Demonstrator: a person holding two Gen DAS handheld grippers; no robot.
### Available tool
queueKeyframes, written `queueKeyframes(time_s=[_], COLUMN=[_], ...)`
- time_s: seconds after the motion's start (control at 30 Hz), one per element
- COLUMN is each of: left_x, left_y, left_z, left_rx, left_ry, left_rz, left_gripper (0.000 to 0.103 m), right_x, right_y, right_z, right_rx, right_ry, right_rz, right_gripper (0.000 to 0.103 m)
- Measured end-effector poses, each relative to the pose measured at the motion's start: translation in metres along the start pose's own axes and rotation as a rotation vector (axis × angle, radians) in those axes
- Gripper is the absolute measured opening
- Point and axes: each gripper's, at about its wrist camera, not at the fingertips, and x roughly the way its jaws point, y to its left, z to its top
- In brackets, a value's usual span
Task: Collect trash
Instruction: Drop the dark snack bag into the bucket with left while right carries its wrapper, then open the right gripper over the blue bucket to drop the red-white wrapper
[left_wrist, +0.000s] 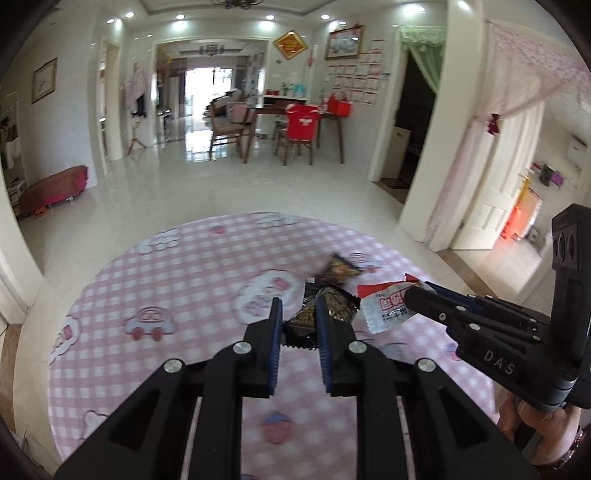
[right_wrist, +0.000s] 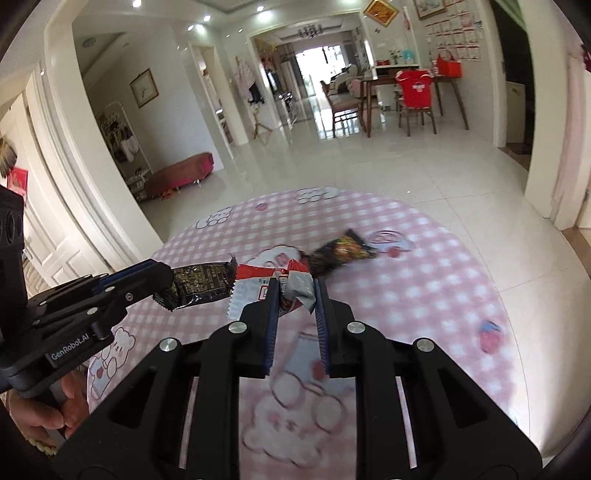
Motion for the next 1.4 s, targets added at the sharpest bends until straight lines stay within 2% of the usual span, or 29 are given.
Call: queueKeyframes(time_s=[0.13, 0.4, 0.5, 0.6, 0.8, 0.9, 0.97, 1.0, 1.17, 1.4], left_x=[-0.002, 0.020, 0.039, 0.057, 0.098, 0.113, 0.121, 0.123, 0.131, 0.127], left_y=[-0.064, -0.199, -0.254, -0.294, -0.368, -0.391, -0.402, -0.404, -0.399, -0.384], left_z=[0.000, -0.018, -0.033, -0.049, -0.083, -0.097, -0.105, -0.107, -0.115, -0.114], left_rx=[0.077, 0.228, 0.303, 0.349, 0.436, 0.457, 0.479, 0.483, 0.449, 0.438], left_ry=[0.001, 0.064, 0.103, 0.146, 0.227, 0.275, 0.274, 0.266, 0.299, 0.298], left_rz=[-0.062, -0.214, -0.251, -0.276, -0.329, -0.363, -0.319, -0.309, -0.288, -0.261], left_gripper=[0.017, 0.017, 0.017, 0.017, 0.017, 0.024, 0.058, 0.063, 0.066, 0.069], right_x=[-0.050, -0.145, -0.170, -0.190, -0.217, -0.226, -0.228, -0.229, -0.228, -0.220], right_y=[-0.042, -0.146, -0.183, -0.219, -0.267, -0.285, -0.294, -0.297, -0.302, -0.299], right_z=[-0.014, -0.064, -0.087, -0.110, -0.150, -0.166, -0.173, -0.176, -0.183, -0.181], right_rx=[0.075, 0.228, 0.297, 0.349, 0.440, 0.469, 0.486, 0.492, 0.512, 0.512], right_ry=[-0.051, -0.141, -0.158, -0.159, -0.159, -0.156, -0.153, -0.149, -0.133, -0.125], right_rz=[-0.035, -0.197, -0.267, -0.355, -0.427, -0.454, -0.462, -0.465, -0.453, -0.433], right_gripper=[0.019, 0.019, 0.019, 0.019, 0.019, 0.019, 0.019, 0.019, 0.019, 0.019])
